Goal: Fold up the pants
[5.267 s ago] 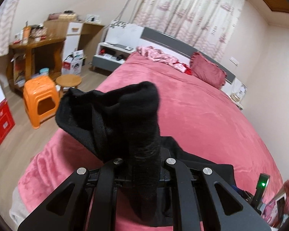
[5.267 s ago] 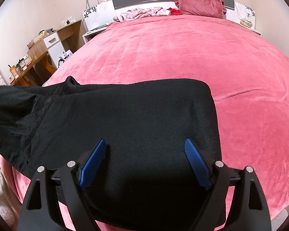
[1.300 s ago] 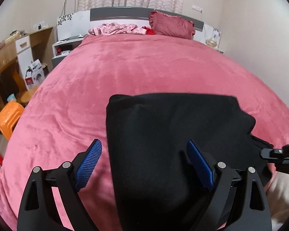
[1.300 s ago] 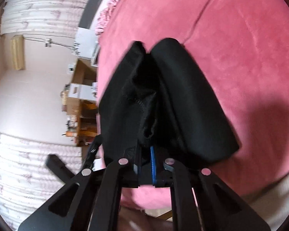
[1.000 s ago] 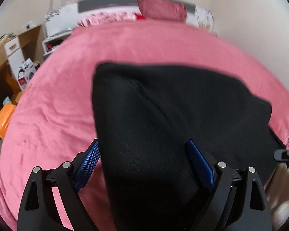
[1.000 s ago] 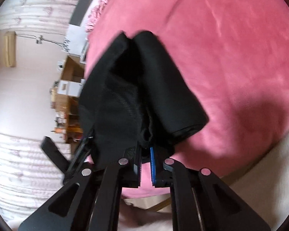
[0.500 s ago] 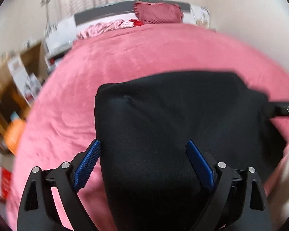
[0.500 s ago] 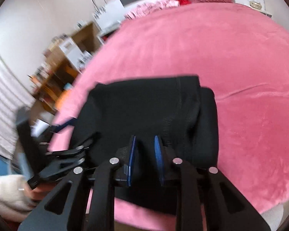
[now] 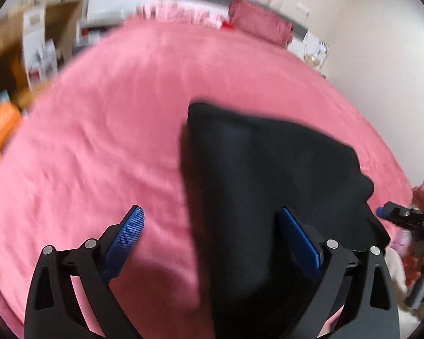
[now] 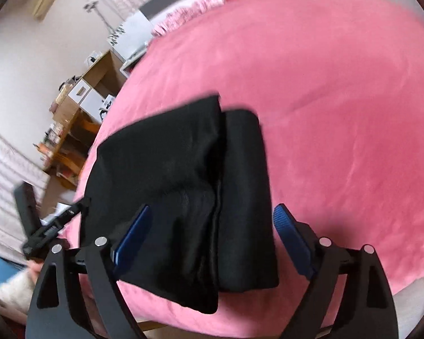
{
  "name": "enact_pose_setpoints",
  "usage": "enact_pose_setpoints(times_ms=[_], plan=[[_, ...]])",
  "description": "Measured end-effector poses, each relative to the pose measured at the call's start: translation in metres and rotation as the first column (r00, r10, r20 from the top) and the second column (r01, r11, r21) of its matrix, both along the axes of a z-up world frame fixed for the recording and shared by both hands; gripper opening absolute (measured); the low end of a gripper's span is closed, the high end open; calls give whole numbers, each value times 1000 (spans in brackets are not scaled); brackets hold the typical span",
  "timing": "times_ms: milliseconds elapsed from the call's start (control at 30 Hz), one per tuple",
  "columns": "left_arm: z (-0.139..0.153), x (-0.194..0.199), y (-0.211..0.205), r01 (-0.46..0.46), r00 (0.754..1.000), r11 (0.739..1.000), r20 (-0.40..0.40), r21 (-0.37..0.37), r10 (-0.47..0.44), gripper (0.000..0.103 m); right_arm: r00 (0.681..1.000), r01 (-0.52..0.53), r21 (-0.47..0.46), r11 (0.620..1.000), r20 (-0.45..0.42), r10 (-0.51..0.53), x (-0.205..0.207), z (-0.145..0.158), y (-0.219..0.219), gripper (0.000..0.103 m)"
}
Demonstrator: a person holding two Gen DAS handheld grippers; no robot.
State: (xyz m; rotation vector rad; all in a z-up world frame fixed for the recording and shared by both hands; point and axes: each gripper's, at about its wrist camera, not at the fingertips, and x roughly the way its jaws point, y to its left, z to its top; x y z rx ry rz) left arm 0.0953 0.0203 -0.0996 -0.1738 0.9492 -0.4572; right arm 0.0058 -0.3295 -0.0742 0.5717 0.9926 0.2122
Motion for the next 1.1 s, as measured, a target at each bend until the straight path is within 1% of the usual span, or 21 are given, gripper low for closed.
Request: enact_pose_setpoints(times_ms=[33,67,133,167,200,233,267,300,333,400,433,467,567,633,667,700,767,833,900,1000,1100], plan=[[-6,3,5,7,999,998,-49,-61,-10,95,999,3,68,998,-39,-1,7,-10,-3,88],[-14,6,10,18,992,989,-121,-148,-36,95,998,17,122,992,-64,-9,8,-17,-9,89],[-26,8,11,42,972,971,-213,-236,-94,95,995,50,169,984,-92,-34,10,-28,-19,89],[-30,7,11,49,969,967,-224,-251,-108,95,993,51,207,977,-112,-28,13,-36,-20,89],[-30,6,9,61,970,966,-213,-251,-117,95,993,52,229,972,-116,-26,17,-36,-24,89],[-30,6,7,76,970,967,-205,-243,-128,95,993,52,229,972,-113,-26,17,-35,-28,85],[-29,6,0,102,969,971,-198,-216,-146,92,994,37,184,982,-109,-16,21,-32,-22,76],[-26,4,-5,125,968,971,-188,-203,-164,66,995,17,147,989,-103,-2,29,-27,-19,66],[-18,1,-14,168,968,970,-155,-177,-196,60,996,-2,126,992,-87,13,29,-19,-19,62],[-1,-5,-30,202,975,978,-87,-60,-206,52,999,-24,88,996,-36,27,29,-3,-13,55],[6,-9,-34,211,975,977,-65,-37,-213,50,999,-31,79,996,-8,32,28,5,-12,54],[13,-9,-36,214,975,976,-49,-31,-215,49,999,-36,80,996,21,35,25,13,-13,53],[39,2,-31,196,981,978,13,-73,-196,48,991,-50,76,996,130,40,32,41,-17,52],[58,15,-29,193,979,977,76,-90,-186,48,981,-62,68,996,190,48,46,53,-17,52],[66,22,-30,195,977,978,104,-80,-186,48,971,-73,42,996,232,62,53,62,-18,52],[76,30,-33,200,969,978,159,-60,-188,48,962,-81,17,997,263,74,65,69,-17,52],[88,55,-34,195,955,981,230,-13,-187,48,950,-82,-1,997,303,78,91,75,-11,52],[91,80,-36,178,953,984,249,-10,-170,48,945,-68,-3,998,319,65,122,75,-9,53],[88,113,-41,151,958,988,244,7,-149,48,943,-55,-24,998,327,60,160,71,-9,53],[75,158,-49,121,966,992,228,33,-125,48,951,-44,-37,998,304,53,208,55,-5,53],[55,180,-51,106,970,993,215,54,-115,48,958,-41,-46,998,283,52,239,34,-10,54]])
